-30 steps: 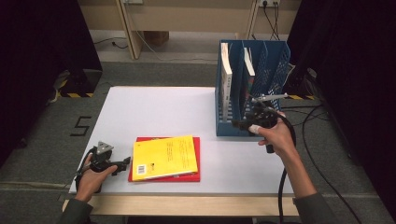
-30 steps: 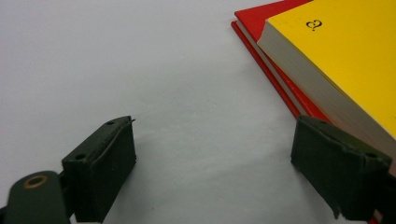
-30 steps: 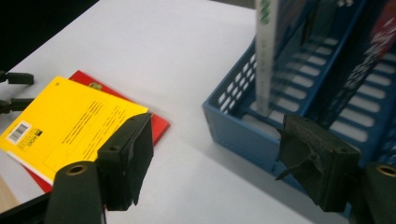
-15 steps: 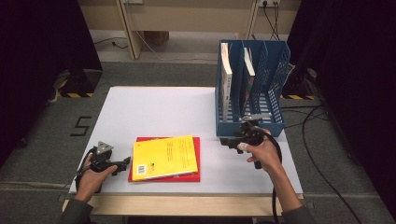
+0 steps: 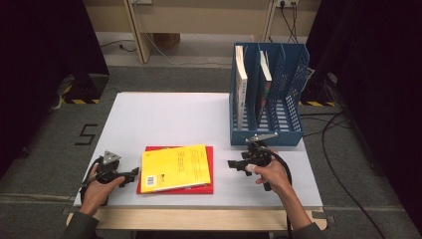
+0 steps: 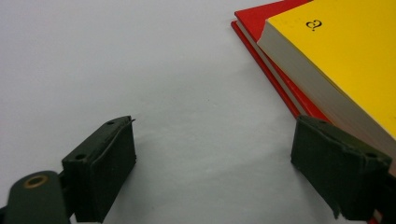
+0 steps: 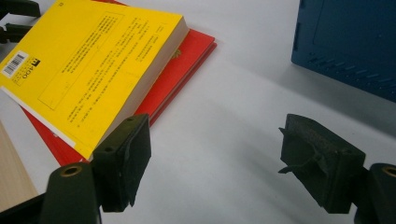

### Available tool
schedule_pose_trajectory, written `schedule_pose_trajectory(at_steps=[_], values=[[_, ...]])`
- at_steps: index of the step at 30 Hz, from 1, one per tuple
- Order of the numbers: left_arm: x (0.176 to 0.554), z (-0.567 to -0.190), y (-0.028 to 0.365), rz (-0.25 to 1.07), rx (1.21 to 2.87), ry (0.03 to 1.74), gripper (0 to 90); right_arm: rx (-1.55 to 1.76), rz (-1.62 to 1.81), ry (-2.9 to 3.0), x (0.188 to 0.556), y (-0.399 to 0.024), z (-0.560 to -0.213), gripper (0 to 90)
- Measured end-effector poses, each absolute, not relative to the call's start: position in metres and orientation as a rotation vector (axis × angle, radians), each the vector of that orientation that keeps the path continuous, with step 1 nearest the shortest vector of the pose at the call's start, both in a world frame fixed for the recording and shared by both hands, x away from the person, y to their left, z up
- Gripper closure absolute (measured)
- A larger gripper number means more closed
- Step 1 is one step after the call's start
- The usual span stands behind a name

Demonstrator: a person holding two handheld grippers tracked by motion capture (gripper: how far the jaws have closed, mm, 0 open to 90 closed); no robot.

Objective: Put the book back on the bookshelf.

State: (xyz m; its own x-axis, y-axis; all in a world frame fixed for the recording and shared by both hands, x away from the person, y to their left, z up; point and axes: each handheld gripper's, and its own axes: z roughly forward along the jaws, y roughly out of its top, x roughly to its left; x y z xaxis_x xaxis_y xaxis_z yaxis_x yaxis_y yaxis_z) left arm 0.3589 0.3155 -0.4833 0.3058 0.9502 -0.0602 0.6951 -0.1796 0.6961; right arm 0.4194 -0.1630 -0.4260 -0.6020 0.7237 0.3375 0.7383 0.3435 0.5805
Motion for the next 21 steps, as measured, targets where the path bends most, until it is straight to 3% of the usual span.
schedule_pose_trajectory(at_steps=[21], values=[[0.356,-0.471,0.316,0.468,1.847,1.411,14.9,-1.356,-1.103,-2.526,0.415,-0.148,-0.438,24.6]])
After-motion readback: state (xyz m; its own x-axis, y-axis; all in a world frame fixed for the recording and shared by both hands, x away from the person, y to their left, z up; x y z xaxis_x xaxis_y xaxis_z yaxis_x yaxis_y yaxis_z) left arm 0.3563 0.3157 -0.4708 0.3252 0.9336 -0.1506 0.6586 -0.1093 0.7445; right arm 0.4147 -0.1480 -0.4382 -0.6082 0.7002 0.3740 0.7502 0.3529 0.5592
